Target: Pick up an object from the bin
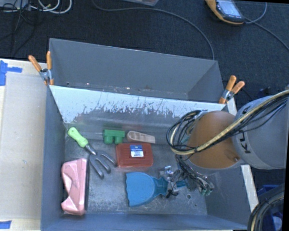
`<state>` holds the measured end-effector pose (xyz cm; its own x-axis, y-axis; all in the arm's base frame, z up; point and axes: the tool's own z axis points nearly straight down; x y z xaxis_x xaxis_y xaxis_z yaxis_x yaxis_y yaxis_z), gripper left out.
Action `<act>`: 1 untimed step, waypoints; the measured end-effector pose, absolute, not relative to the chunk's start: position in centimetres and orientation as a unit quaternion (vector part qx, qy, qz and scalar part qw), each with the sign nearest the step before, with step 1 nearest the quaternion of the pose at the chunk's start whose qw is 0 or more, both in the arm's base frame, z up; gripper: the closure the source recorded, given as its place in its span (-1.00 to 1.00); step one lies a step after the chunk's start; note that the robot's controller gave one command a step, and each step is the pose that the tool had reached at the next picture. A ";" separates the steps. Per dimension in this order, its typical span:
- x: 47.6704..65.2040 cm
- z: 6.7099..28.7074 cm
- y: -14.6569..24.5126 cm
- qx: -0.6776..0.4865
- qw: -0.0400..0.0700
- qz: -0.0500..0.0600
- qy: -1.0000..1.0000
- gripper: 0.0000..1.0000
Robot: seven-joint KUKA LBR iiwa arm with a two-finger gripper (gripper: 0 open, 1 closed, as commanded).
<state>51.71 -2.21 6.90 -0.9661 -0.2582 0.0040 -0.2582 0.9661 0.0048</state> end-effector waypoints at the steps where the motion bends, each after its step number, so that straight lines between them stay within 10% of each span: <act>1: 51.5 7.7 -2.2 0.130 0.006 -0.003 -0.991 1.00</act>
Offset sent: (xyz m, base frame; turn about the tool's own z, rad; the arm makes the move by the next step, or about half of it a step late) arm 0.0000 0.0000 0.0426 0.0000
